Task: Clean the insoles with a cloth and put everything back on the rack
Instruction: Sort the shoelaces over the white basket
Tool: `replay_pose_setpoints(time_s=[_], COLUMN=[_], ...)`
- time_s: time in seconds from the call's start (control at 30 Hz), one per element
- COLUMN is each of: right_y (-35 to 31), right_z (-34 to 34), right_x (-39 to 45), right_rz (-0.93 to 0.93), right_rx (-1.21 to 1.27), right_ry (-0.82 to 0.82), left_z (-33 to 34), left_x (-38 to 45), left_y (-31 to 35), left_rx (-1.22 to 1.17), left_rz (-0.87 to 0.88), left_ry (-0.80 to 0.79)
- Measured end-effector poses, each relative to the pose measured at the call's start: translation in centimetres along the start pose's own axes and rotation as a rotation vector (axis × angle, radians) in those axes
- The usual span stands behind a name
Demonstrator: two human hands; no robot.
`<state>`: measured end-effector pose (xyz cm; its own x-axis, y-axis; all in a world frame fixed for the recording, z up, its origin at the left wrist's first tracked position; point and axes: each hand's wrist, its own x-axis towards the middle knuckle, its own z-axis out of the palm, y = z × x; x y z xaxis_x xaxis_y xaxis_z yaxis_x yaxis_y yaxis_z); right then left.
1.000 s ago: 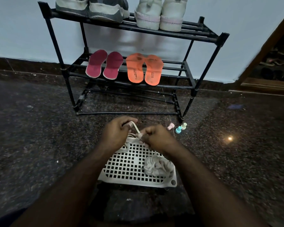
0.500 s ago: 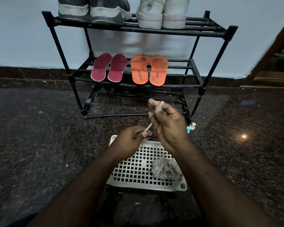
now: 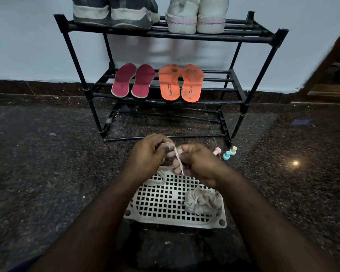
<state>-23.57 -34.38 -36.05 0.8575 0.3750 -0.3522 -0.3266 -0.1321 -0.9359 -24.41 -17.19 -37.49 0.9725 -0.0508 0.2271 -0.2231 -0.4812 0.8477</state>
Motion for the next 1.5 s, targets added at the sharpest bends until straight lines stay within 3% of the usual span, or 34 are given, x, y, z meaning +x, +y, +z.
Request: replay_pose_setpoints(time_s=[0.1,0.2,0.27,0.37,0.47,0.57,0.7,0.77,0.93,1.03,1.2,1.3,1.5], right_y=[-0.7,-1.8,-2.6,-3.7,-3.5,-2.0,-0.1,0.4,-0.4,-1.3,-2.8,-2.5,-3.1], right_z=[-0.3,-0.1,0.0,-0.2,-0.5,-0.6,-1.1,-1.2,-1.4,-1.5,-2.4,-2.3,-2.3], right_x=[-0.5,-1.2,-1.4,-1.4,-0.5,0.0,0.5,0.9,-0.2,-1.2,-1.1,-0.9,-1.2], right_rz=[0.045,-0.029,-0.151,-0.390,-0.588,-0.668,-0.483,-0.323,0.013,-0.021,-0.284,-0.308,-0.347], right_rx=[0.278,0.439,0.602,0.759,0.472,-0.071,-0.820,-0.917,-0.122,0.253,0.708,0.725,0.787], right_ry=[-0.187,-0.303,-0.289,-0.123,0.156,0.411,0.458,0.372,-0.094,-0.296,-0.257,-0.178,-0.203], left_z=[0.0,0.0,0.2,0.6,0.7,0.5,-0.1,-0.3,-0.9,-0.8,-0.5,-0.2,-0.8], left_x=[0.2,0.2,0.1,-0.4,-0.6,-0.6,-0.4,-0.1,0.3,0.3,0.4,-0.1,0.0], left_y=[0.0,0.0,0.0,0.1,1.0,1.3,1.3,0.9,0.4,0.0,-0.9,-0.4,-0.9], left_rx=[-0.144,-0.160,-0.138,-0.026,0.014,0.046,0.041,0.084,-0.056,-0.078,-0.023,0.160,0.122], left_rz=[-0.059,-0.060,-0.074,-0.095,-0.093,-0.075,-0.010,0.017,-0.039,-0.106,-0.174,-0.237,-0.333], left_ry=[0.023,-0.015,-0.103,-0.233,-0.283,-0.278,-0.186,-0.069,0.047,0.030,-0.186,-0.286,-0.303])
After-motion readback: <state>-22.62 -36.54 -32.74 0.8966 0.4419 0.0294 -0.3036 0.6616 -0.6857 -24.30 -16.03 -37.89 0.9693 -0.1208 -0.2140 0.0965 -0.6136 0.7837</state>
